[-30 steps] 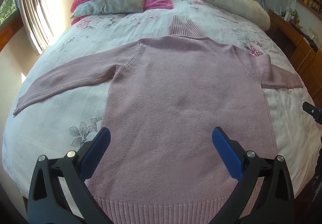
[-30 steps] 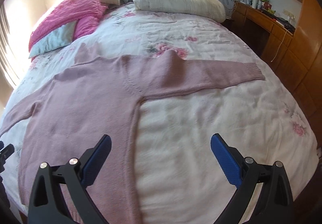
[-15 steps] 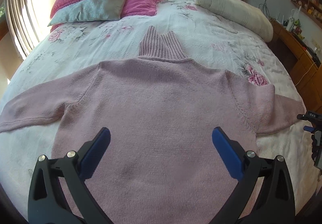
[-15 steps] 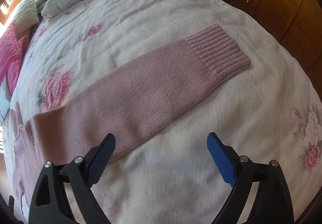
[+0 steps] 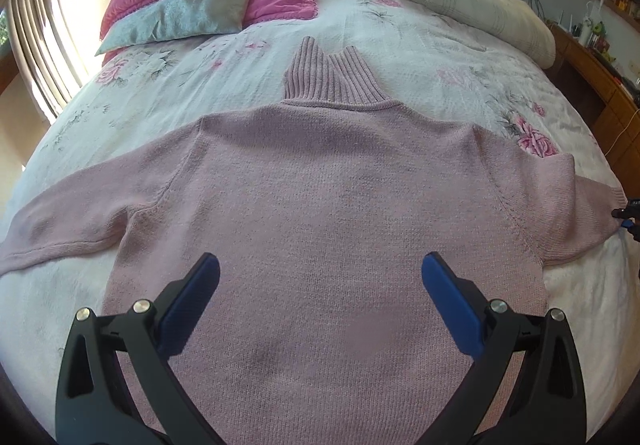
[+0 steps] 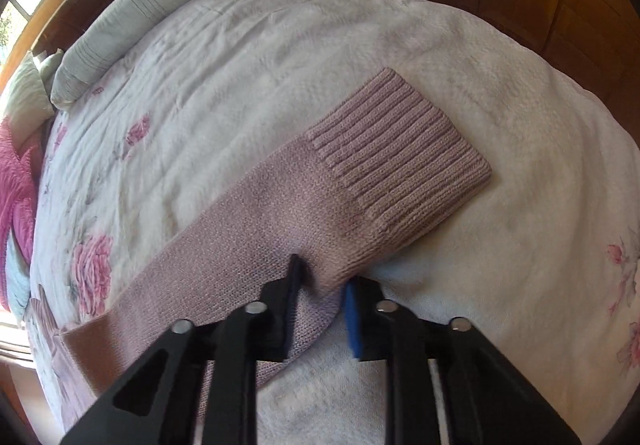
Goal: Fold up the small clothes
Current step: 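Move the right tool to the sweater sleeve cuff and close on it, then carry the cuff with the right tool across the sweater body and release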
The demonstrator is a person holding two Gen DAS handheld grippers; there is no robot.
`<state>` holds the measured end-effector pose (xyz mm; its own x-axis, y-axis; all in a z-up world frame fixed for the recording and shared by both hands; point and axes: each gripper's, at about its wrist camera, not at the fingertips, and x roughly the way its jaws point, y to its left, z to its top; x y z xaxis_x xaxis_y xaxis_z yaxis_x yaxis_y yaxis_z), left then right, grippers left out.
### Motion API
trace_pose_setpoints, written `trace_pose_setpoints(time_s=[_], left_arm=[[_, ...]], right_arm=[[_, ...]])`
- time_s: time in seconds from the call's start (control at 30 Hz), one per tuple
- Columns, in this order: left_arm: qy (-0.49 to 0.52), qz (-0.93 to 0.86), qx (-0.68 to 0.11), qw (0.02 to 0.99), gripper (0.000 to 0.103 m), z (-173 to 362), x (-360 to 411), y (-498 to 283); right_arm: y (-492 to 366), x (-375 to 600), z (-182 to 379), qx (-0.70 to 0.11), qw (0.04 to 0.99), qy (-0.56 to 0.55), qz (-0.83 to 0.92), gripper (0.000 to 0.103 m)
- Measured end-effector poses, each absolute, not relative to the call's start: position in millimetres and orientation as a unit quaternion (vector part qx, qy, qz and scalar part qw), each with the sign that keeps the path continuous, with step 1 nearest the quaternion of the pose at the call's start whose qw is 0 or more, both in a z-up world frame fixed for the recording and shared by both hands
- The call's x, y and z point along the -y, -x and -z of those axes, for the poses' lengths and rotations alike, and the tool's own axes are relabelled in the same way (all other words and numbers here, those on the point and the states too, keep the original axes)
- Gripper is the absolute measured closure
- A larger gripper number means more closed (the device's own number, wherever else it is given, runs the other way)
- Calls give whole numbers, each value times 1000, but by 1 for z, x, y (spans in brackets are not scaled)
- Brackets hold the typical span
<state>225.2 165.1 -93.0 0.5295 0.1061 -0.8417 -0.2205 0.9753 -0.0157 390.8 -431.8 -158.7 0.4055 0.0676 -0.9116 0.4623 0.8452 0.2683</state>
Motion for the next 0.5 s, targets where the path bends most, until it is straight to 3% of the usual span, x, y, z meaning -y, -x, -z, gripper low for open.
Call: trace_pose_setpoints(time_s=[0.23, 0.37, 0.5], left_arm=[[56, -88, -470, 877, 3, 89, -170, -215], [64, -86, -483, 869, 3, 97, -172, -214], [77, -85, -493, 863, 3, 101, -181, -209]], right_arm=[[-347, 452, 121, -486, 819, -270, 140, 96], [-328, 465, 152, -528, 792, -251, 176, 96], [-320, 466, 158, -513, 798, -264, 174, 96]])
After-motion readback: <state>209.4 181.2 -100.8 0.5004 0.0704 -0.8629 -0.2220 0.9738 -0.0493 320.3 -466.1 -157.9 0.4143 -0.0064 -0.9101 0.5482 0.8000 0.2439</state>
